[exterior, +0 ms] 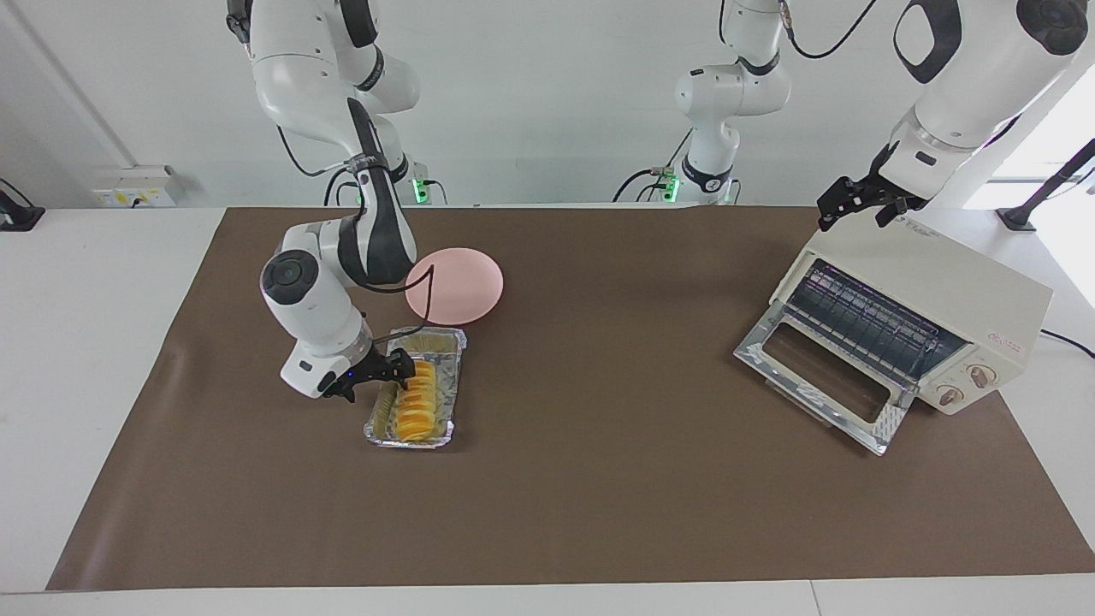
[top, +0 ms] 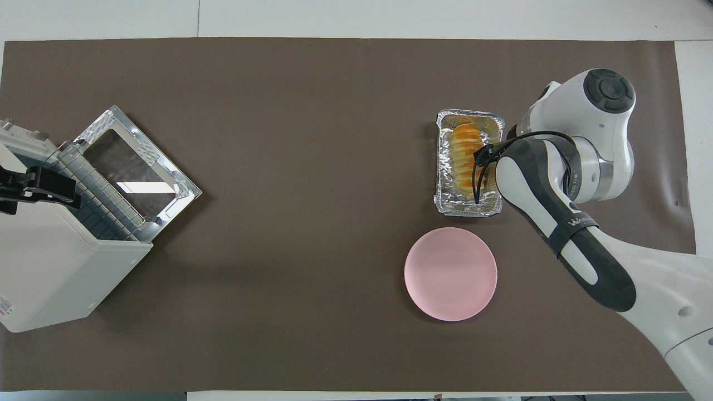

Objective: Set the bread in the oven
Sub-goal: 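Lower the bread into the foil tray and open the right gripper, then grasp the rim of the foil tray with the right gripper, then slide the foil tray toward the oven with the right gripper, then release the tray with the right gripper while the left gripper grasps it, then lift the foil tray with the left gripper toward the oven opening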

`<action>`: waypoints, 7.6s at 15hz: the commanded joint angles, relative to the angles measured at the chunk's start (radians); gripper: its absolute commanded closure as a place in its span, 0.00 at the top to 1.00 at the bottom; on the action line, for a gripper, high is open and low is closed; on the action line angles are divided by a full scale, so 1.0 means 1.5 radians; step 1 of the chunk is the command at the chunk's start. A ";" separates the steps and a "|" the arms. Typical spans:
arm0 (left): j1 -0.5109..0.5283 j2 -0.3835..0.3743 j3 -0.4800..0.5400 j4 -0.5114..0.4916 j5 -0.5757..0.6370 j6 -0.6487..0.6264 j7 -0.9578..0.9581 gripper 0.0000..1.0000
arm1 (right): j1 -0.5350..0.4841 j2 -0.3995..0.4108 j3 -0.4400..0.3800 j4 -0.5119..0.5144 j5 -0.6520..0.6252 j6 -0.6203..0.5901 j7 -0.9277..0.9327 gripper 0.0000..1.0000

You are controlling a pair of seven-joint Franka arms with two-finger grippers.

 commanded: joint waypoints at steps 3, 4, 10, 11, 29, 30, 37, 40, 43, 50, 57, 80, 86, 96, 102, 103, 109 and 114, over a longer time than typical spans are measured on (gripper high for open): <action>0.001 -0.013 -0.001 -0.007 0.014 -0.002 0.000 1.00 | -0.006 -0.037 0.006 -0.061 -0.016 0.040 -0.012 0.27; 0.001 -0.013 -0.001 -0.007 0.014 -0.002 0.000 1.00 | -0.005 -0.037 0.006 -0.061 -0.016 0.040 -0.011 0.00; 0.001 -0.013 -0.001 -0.007 0.014 -0.002 0.000 1.00 | -0.001 -0.035 0.008 -0.053 -0.014 0.045 0.005 0.00; 0.001 -0.013 -0.001 -0.007 0.014 -0.002 0.000 1.00 | -0.001 -0.034 0.008 -0.053 -0.014 0.045 0.005 0.00; 0.001 -0.013 -0.001 -0.007 0.014 -0.002 0.000 1.00 | 0.141 -0.009 0.015 0.249 0.057 -0.244 0.287 0.00; 0.001 -0.013 -0.001 -0.007 0.014 -0.002 0.000 1.00 | 0.164 -0.008 0.015 0.250 0.058 -0.239 0.315 0.00; 0.001 -0.013 -0.001 -0.007 0.014 -0.002 0.000 1.00 | 0.299 0.055 0.014 0.238 0.085 -0.110 0.436 0.00; 0.001 -0.013 -0.001 -0.007 0.014 -0.002 0.000 1.00 | 0.327 0.089 0.015 0.211 0.095 -0.036 0.435 0.00; 0.001 -0.013 -0.001 -0.007 0.014 -0.002 0.000 1.00 | 0.329 0.096 0.015 0.175 0.095 -0.004 0.429 0.00; 0.001 -0.013 -0.001 -0.007 0.014 -0.002 0.000 1.00 | 0.333 0.091 0.015 0.120 0.128 0.053 0.438 0.99; -0.009 -0.029 0.000 -0.005 0.012 -0.014 -0.006 1.00 | 0.306 0.057 0.008 0.209 0.132 -0.097 0.491 1.00; -0.388 0.286 -0.018 0.006 -0.015 0.325 -0.310 1.00 | -0.086 -0.267 0.006 0.160 -0.041 -0.510 -0.037 1.00; -0.410 0.284 -0.018 -0.063 -0.015 0.392 -0.327 0.94 | -0.107 -0.298 0.007 0.125 -0.040 -0.495 -0.029 1.00; -0.412 0.302 -0.019 -0.068 -0.016 0.413 -0.354 0.53 | -0.112 -0.295 0.007 0.130 -0.040 -0.467 -0.030 1.00; -0.409 0.302 -0.021 -0.068 -0.016 0.409 -0.361 0.00 | -0.112 -0.298 0.007 0.128 -0.040 -0.467 -0.030 1.00; -0.406 0.302 -0.021 -0.068 -0.016 0.409 -0.361 0.00 | -0.112 -0.298 0.007 0.128 -0.040 -0.469 -0.030 1.00; -0.396 0.301 -0.016 -0.046 -0.022 0.355 -0.364 0.00 | -0.110 -0.299 0.007 0.128 -0.040 -0.472 -0.032 1.00; -0.333 0.300 -0.008 0.075 -0.025 0.239 -0.364 0.00 | -0.111 -0.299 0.007 0.127 -0.040 -0.472 -0.032 1.00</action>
